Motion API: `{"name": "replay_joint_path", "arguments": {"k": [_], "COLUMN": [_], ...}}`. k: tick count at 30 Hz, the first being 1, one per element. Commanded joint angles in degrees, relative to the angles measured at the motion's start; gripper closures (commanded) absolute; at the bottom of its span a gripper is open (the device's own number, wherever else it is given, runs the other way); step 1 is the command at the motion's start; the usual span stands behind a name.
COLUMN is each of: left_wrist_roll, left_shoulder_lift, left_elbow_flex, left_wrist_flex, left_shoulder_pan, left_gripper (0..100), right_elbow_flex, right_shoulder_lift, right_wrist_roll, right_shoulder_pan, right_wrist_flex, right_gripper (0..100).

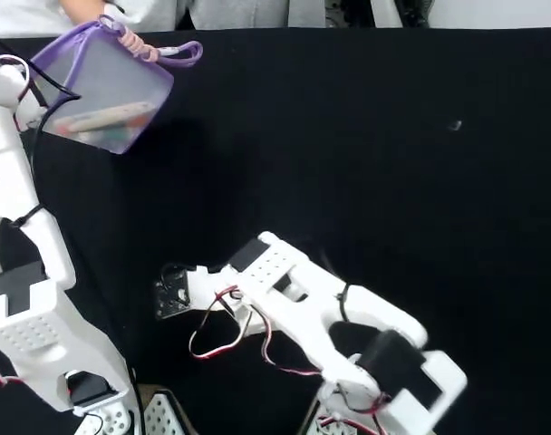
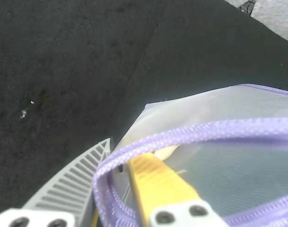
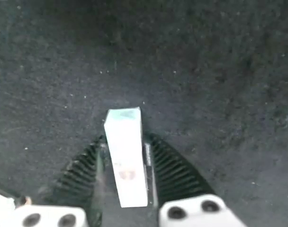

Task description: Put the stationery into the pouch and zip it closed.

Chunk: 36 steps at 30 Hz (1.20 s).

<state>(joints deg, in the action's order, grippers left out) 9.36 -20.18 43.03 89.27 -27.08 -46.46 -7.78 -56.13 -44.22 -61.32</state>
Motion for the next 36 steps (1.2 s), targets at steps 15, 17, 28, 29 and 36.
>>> {"name": "replay_joint_path", "arguments": {"k": [15,17,28,29,36], "left_wrist_roll": [2.02,2.02,4.48,4.48,4.48], "left_shoulder_lift": [-0.62,0.70,9.23,10.11,12.40], "left_elbow_flex": [11.21,10.68,10.59,10.59,5.58], "left_wrist_flex": [11.69,11.60,11.60,11.69,11.69], "left_shoulder_pan": [15.87,18.33,31.87,32.31,33.19], "left_gripper": [97,97,97,97,97], "right_elbow_flex": [1.27,1.27,0.66,0.04,-6.29], "right_shoulder_lift": [-56.84,-61.41,-71.34,-71.43,-71.60], "right_wrist_roll": [12.75,18.64,42.46,44.66,54.42], "right_shoulder_pan": [24.97,25.14,24.88,24.88,24.79], "right_wrist_flex": [1.58,3.87,18.90,20.84,37.01], "right_gripper": [98.7,98.7,98.7,98.7,98.7]}}
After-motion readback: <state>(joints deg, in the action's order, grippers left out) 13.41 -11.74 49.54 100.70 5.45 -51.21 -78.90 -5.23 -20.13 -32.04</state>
